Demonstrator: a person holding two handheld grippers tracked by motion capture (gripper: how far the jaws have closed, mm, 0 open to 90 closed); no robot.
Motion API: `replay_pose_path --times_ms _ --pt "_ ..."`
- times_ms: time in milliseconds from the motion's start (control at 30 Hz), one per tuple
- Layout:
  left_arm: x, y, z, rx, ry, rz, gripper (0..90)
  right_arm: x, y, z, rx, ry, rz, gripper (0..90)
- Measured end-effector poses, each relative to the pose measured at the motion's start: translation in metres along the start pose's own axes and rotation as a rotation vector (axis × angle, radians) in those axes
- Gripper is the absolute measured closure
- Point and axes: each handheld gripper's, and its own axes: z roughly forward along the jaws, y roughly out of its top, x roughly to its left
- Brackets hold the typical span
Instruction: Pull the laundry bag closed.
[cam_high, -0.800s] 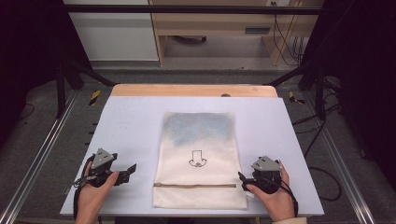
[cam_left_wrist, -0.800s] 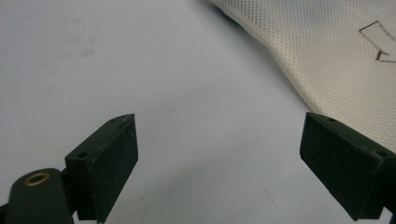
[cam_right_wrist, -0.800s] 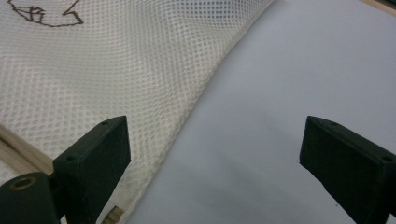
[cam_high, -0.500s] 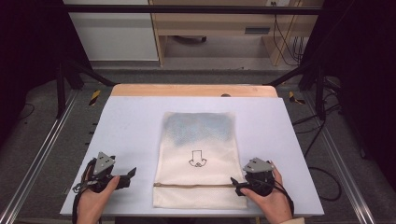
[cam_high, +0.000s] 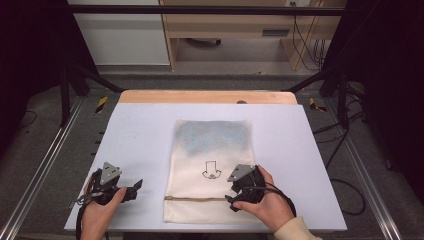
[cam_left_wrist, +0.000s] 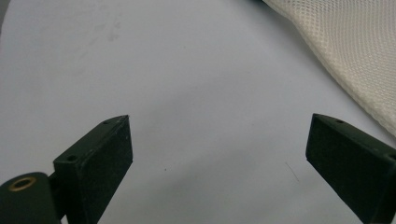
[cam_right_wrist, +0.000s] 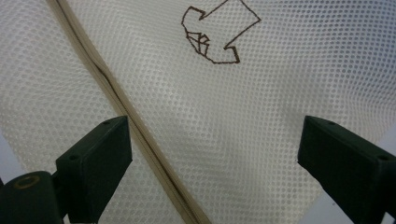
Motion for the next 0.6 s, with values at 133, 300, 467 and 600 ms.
replay_pose_path --times_ms 133,300,467,600 --pt "0.0 0.0 0.0 0.001 -0.003 0.006 6.7 -0.002 0.009 0.0 0.029 0.006 -0.025 10.1" --pt "0.0 0.001 0.001 0.0 -0.002 0.004 6.7 -0.002 0.015 0.001 0.046 0.018 -0.048 10.1" --pt "0.0 0.001 0.001 0.002 -0.006 0.001 6.7 0.001 0.023 0.002 0.068 0.041 -0.083 10.3" --pt "0.0 0.001 0.001 0.001 -0.01 0.004 6.7 0.003 0.032 0.003 0.065 0.06 -0.103 10.9"
